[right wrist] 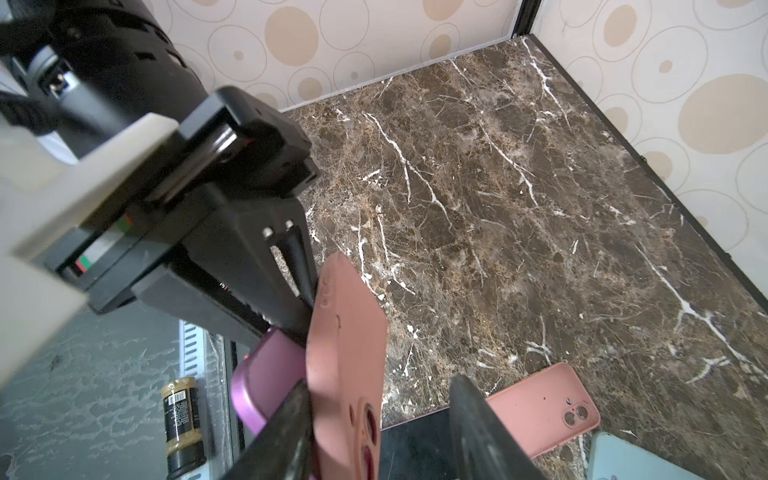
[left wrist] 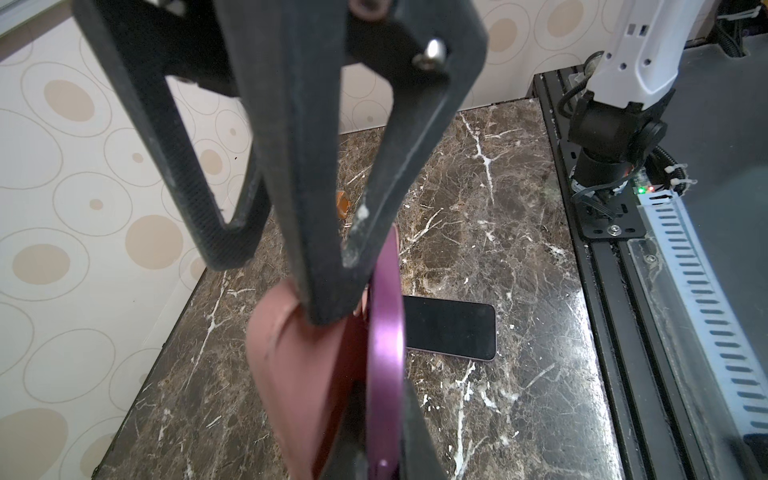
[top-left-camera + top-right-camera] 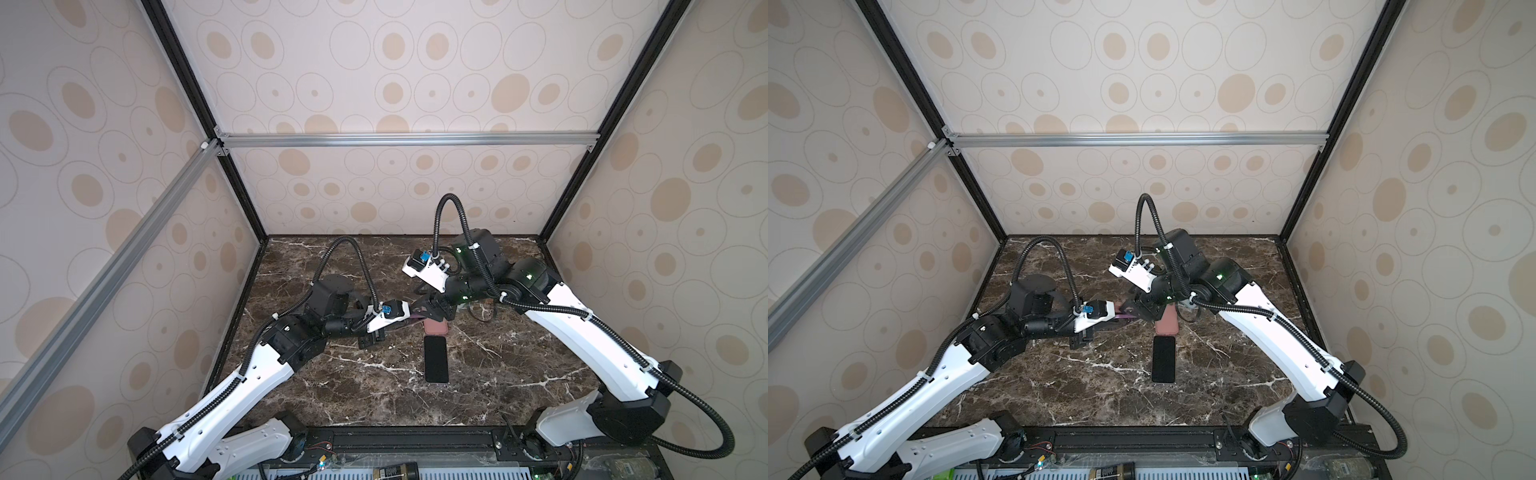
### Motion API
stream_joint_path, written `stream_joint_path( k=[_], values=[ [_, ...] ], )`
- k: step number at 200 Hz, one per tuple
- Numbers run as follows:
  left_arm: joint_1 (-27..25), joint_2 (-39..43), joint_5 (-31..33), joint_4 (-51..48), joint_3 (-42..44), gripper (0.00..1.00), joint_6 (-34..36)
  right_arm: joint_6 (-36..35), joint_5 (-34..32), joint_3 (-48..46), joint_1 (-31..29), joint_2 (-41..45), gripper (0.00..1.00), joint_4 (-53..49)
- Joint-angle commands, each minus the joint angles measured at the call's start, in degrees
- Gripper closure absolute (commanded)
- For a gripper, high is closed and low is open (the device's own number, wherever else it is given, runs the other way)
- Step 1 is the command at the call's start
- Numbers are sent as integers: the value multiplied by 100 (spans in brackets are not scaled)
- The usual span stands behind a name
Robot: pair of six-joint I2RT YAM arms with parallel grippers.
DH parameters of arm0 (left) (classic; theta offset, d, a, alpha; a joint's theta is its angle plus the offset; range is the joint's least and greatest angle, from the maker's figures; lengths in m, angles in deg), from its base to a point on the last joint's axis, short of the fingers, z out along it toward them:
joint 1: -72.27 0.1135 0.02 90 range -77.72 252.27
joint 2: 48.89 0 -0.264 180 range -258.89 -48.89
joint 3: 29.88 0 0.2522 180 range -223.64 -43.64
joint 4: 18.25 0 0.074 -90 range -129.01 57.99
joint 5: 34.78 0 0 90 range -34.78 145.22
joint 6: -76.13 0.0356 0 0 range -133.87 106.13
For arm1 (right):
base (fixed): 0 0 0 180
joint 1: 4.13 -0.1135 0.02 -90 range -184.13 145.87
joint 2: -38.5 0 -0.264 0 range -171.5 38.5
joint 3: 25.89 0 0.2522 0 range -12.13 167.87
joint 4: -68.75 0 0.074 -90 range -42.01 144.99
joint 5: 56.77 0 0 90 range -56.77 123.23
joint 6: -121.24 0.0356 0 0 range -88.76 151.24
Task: Take the phone out of the phone case
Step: 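Pull the pink case farther off the phone with the right gripper while the left holds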
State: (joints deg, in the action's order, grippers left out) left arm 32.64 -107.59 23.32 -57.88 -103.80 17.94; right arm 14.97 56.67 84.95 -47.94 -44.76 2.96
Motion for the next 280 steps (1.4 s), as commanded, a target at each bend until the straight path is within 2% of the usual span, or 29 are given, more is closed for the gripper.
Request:
stream_joint_path(
  k=[1, 43, 106, 167, 195, 233, 262, 280],
  values=[
    [-21, 172, -267, 771, -216, 100, 150, -131, 124, -36, -15, -102, 50, -426],
    [-25, 316, 63, 916, -130, 100, 121, -48, 389, -280, 4, 192, 56, -390],
    [-26, 434, 198, 1075, -83, 100, 49, 279, 661, 254, 11, -211, 59, -1239],
    [-20, 432, 188, 1136, -66, 100, -4, 451, 715, 200, 23, -160, 73, -1132],
    [-25, 420, 183, 1119, -144, 100, -11, 773, 764, 136, 161, -51, 80, -784],
    [-25, 410, -165, 1095, -235, 100, -81, 1425, 508, -219, 517, 330, 97, 112],
    [-24, 356, -1140, 978, -450, 100, -214, 1709, 462, -552, 800, 628, 100, 641],
    [-18, 425, -1336, 1114, -407, 100, -327, 1749, 290, -689, 878, 781, 100, 823]
  ],
)
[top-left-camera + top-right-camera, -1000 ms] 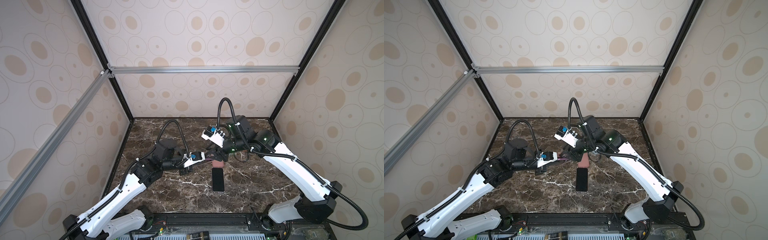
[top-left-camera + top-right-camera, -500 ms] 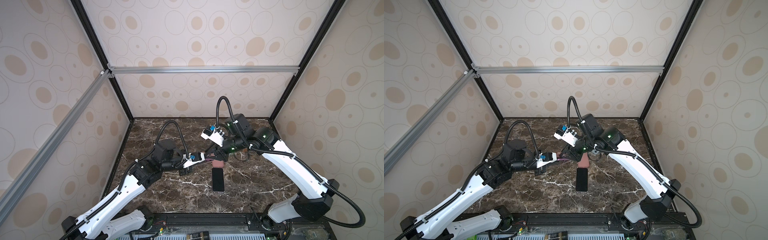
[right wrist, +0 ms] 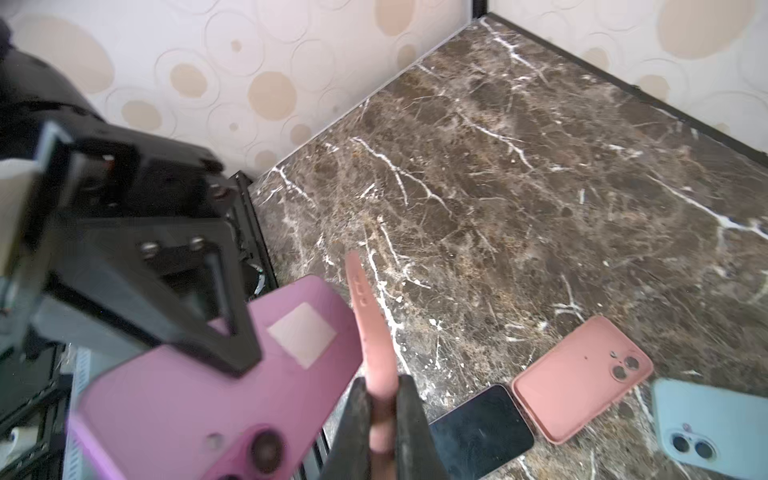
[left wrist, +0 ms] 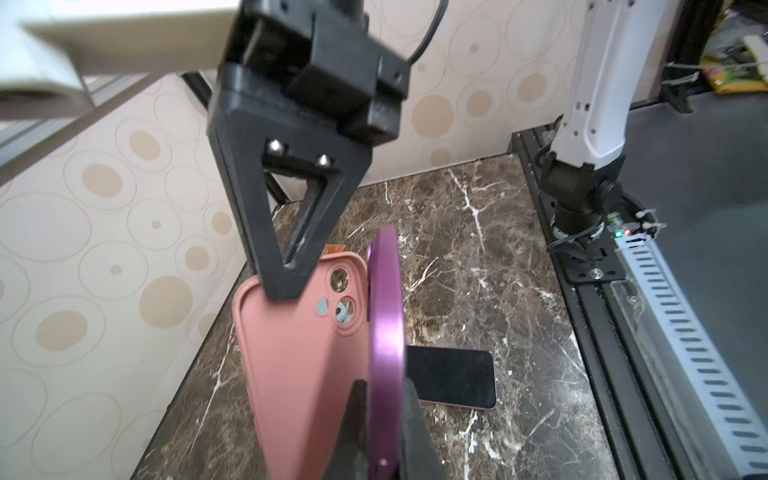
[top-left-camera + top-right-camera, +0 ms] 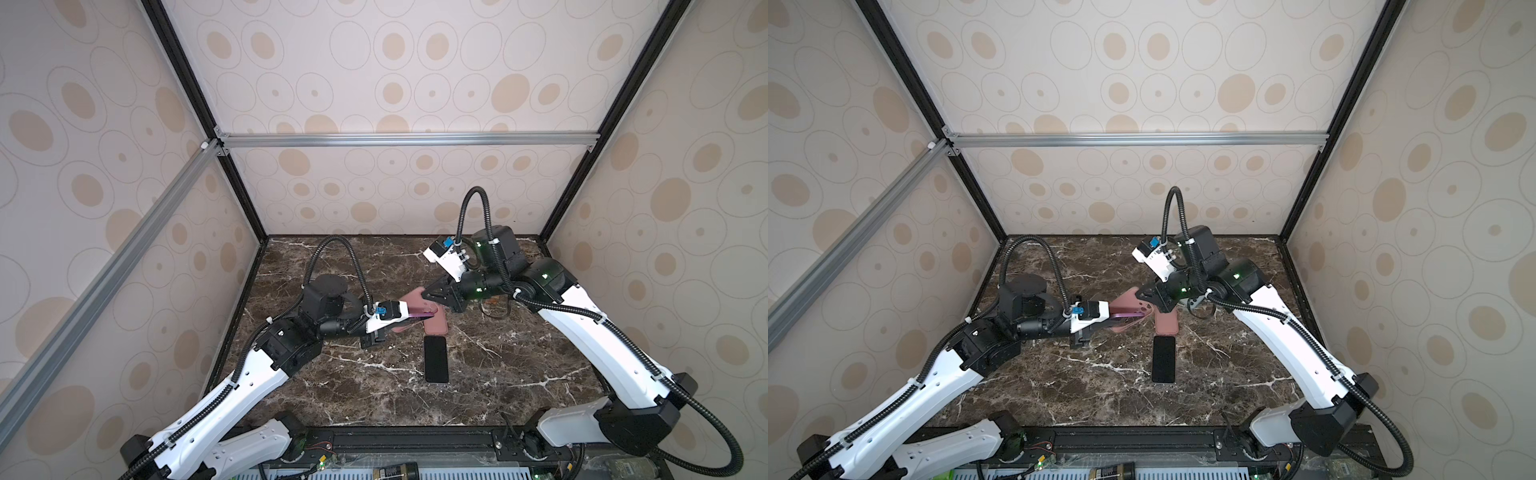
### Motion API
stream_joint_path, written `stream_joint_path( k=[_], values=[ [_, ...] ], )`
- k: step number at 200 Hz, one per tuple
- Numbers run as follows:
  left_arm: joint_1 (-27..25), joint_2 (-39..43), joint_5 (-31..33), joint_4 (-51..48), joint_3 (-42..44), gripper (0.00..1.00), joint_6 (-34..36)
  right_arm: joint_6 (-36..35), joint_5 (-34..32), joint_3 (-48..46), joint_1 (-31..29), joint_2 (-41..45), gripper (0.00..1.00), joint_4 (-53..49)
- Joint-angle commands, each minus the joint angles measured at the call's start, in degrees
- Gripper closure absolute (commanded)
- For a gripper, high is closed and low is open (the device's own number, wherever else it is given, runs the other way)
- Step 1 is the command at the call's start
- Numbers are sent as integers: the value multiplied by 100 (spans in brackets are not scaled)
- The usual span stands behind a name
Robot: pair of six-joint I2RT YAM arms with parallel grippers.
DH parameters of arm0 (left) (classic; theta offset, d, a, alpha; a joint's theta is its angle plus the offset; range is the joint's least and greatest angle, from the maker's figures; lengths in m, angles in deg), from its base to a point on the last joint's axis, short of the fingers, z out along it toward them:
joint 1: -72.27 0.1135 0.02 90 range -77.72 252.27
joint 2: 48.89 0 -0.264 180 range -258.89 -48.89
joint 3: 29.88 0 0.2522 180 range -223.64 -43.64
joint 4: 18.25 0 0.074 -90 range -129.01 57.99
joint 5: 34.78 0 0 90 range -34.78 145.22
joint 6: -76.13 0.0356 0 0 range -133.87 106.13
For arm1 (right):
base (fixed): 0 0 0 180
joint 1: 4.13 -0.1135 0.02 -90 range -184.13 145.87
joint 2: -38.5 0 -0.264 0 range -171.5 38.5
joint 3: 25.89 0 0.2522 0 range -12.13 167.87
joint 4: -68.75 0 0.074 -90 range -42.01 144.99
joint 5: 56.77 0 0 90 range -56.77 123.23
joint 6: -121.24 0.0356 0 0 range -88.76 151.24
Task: Take the phone out of the phone case
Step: 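Pull the pink case farther off the phone with the right gripper while the left holds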
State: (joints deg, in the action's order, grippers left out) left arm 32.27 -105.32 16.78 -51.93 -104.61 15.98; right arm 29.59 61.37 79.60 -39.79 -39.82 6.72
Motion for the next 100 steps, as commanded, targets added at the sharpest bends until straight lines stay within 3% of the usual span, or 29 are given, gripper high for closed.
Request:
stream_joint_path(
  k=[1, 41, 100],
  values=[
    [15, 204, -674, 526, -318, 100, -134, 287, -201, -163, 61, 302, 100, 462],
    [17, 281, -312, 934, 50, 100, -719, 525, -1372, -909, 100, 819, 100, 1031],
    [11, 108, 1064, 895, 694, 100, -2816, 1373, -2940, -2232, 100, 1296, 100, 1467]
  ],
)
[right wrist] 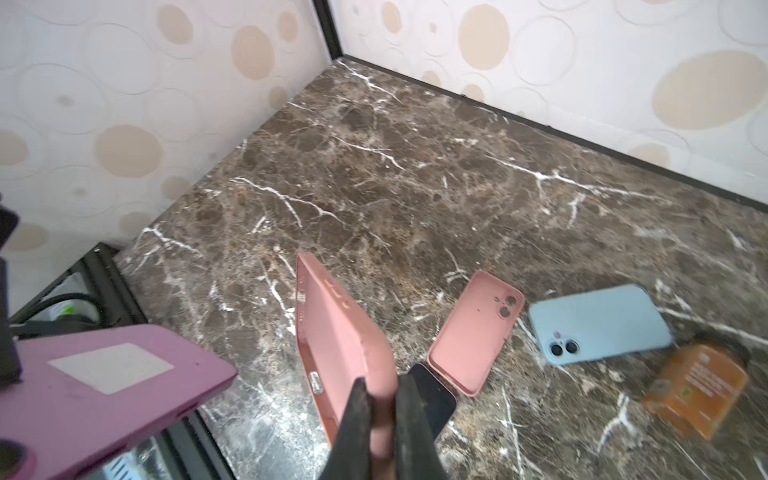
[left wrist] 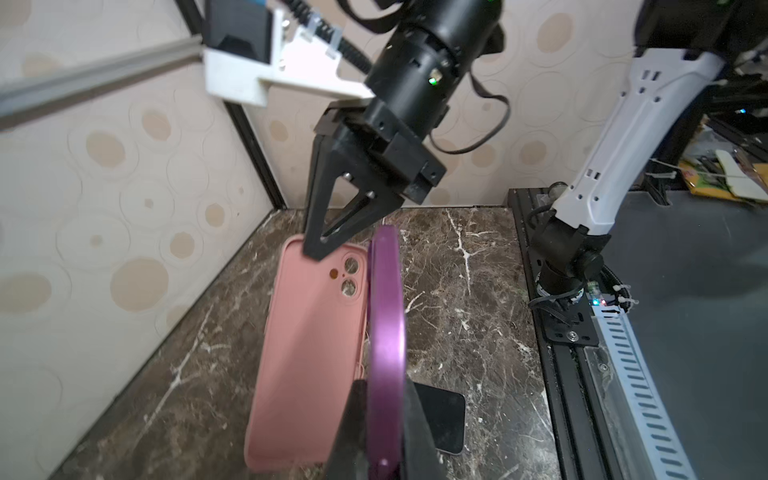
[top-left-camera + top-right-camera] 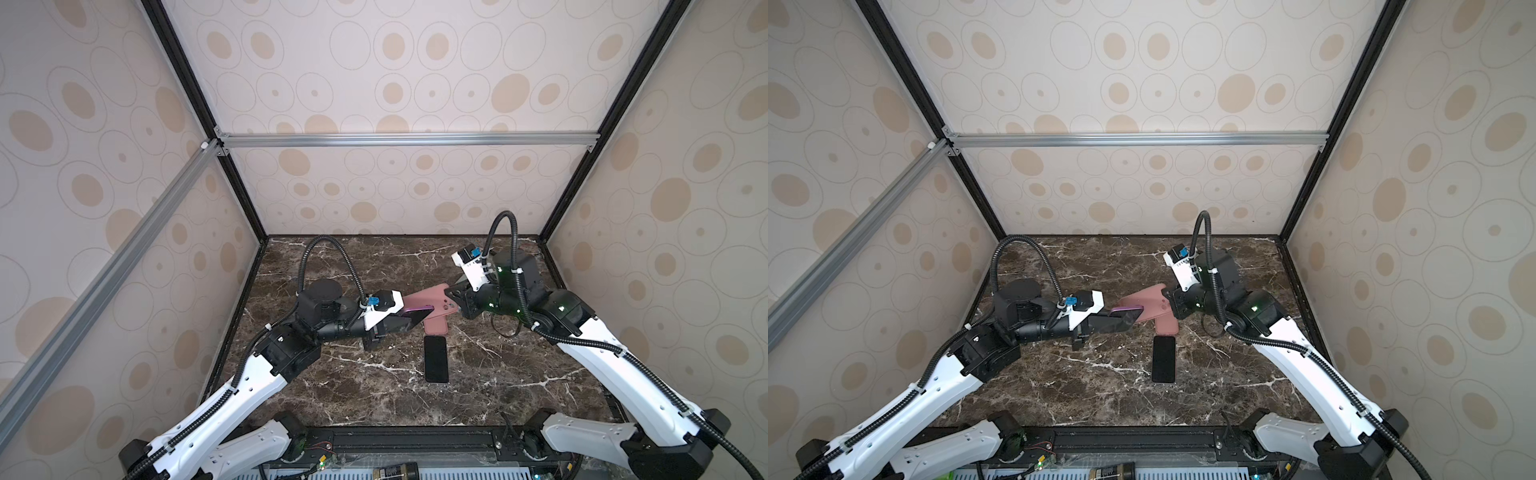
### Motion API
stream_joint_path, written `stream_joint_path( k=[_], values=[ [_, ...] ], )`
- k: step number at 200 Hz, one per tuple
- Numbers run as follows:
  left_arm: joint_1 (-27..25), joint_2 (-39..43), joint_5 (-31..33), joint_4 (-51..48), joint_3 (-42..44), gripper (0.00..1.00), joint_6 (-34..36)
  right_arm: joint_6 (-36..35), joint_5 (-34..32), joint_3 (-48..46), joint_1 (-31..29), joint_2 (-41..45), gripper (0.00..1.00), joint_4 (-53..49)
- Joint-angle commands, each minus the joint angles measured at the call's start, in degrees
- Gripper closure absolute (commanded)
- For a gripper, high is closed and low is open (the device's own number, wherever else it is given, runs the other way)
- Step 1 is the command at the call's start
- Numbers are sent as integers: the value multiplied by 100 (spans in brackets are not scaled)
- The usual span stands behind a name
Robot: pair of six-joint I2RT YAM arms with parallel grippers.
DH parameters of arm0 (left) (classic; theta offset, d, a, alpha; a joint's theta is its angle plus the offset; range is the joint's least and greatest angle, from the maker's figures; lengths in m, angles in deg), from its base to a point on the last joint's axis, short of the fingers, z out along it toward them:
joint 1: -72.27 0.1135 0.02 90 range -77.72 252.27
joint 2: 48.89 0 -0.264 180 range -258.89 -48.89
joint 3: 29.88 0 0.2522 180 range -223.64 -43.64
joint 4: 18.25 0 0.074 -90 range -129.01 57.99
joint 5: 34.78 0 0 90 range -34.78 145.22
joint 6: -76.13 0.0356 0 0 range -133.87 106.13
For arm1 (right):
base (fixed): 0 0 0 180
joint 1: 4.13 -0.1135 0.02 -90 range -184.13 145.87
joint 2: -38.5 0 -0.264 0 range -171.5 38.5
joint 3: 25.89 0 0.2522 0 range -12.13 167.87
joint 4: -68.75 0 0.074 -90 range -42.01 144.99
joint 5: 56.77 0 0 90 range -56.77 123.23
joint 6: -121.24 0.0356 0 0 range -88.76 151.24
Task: Take the phone out of the phone case
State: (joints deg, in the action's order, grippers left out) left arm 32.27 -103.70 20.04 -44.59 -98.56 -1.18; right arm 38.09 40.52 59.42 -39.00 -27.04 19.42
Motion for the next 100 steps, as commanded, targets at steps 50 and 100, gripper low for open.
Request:
stream_joint_path(
  k=[50, 100],
  values=[
    [16, -560, 1737, -704, 4, 100, -2442, 1262, -1596, -71, 15, -533, 100, -579],
    [17, -1336, 2379, -2035, -779, 100, -3671, 2172, -2178, 660, 23, -1092, 100, -1884]
  ],
)
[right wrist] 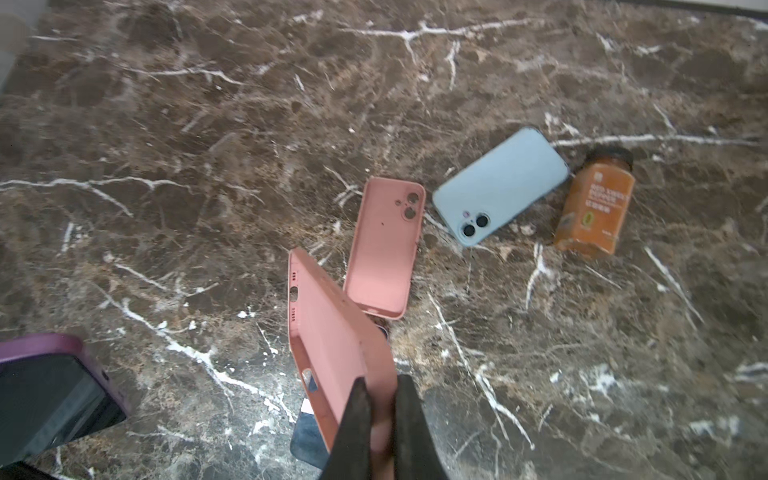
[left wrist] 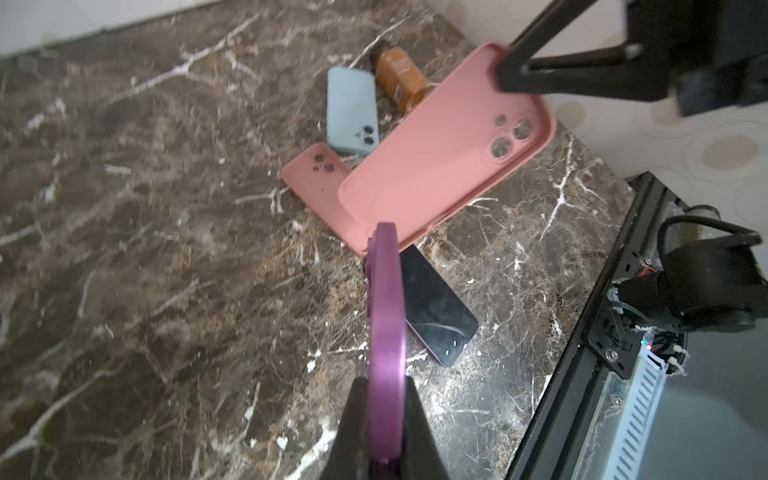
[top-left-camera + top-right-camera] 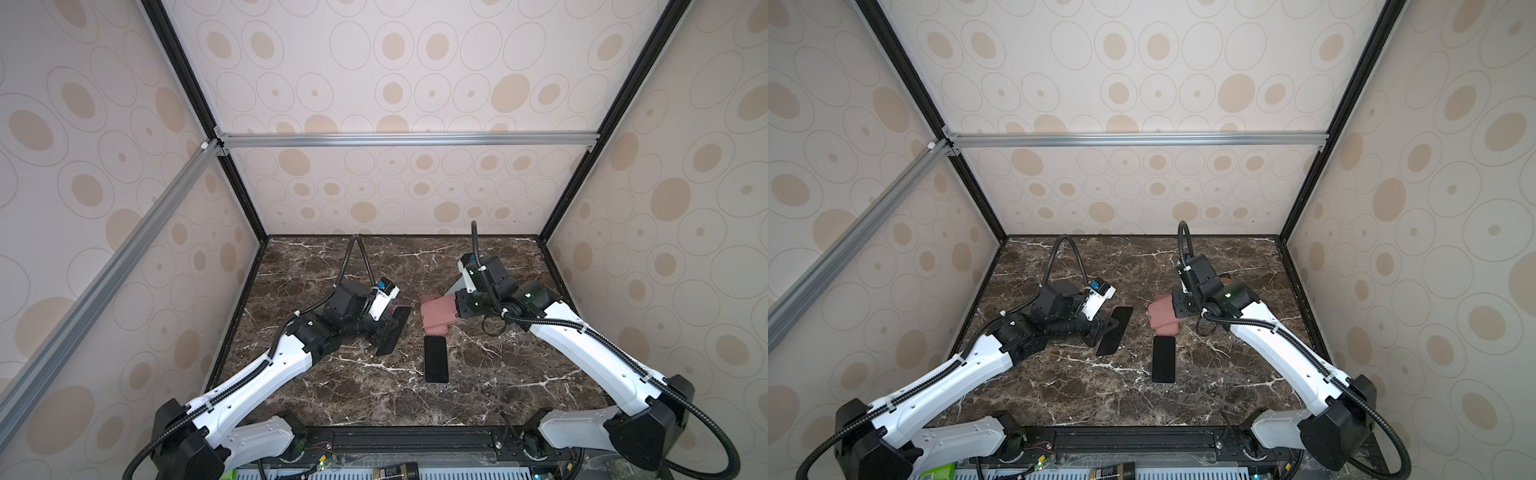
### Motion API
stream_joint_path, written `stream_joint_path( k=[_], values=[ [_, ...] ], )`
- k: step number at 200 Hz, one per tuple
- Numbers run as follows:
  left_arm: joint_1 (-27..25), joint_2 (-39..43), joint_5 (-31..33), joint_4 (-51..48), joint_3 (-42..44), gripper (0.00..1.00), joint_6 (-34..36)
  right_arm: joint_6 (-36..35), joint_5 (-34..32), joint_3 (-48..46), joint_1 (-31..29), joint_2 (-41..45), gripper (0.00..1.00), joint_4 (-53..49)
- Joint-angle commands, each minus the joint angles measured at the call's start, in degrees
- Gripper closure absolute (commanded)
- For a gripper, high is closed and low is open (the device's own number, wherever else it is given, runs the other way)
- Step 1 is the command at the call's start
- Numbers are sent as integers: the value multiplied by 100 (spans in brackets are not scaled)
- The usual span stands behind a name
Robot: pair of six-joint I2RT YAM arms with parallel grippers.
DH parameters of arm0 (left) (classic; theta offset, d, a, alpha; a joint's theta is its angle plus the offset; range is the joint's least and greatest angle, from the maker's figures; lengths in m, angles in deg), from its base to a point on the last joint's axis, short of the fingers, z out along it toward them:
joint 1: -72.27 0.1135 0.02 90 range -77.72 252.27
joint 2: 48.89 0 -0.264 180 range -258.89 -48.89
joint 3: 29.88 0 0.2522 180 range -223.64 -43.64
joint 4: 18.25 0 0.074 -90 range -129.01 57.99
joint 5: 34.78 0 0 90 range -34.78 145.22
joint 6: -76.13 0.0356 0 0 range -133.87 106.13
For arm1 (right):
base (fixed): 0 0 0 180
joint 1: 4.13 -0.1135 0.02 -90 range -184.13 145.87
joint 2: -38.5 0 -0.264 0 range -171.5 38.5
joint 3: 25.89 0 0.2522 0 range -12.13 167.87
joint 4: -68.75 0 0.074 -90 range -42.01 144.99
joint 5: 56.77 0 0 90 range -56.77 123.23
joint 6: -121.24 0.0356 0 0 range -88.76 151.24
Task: Take the phone out of the phone case
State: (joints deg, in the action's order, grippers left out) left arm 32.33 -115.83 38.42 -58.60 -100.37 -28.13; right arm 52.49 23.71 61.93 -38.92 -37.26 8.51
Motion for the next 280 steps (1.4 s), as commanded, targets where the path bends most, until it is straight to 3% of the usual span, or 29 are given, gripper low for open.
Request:
stream_joint_path(
  k=[1, 59, 94, 194, 280],
  values=[
    [12, -125, 556, -644, -604, 100, -992, 740, -498, 421, 11, -74, 100, -806],
    [70, 316, 1078, -71, -198, 100, -2537, 641, -270, 119, 7, 101, 100, -617],
    [100, 556, 573, 628, 147, 100, -2069, 805, 247, -257, 7, 326, 100, -247],
    [94, 9, -224, 946, 1058, 100, -2656, 1200, 522, -1338, -230, 819, 100, 139],
    [185, -906, -1207, 905, 650, 100, -2150, 1132, 660, -1629, -348, 669, 100, 384]
  ],
)
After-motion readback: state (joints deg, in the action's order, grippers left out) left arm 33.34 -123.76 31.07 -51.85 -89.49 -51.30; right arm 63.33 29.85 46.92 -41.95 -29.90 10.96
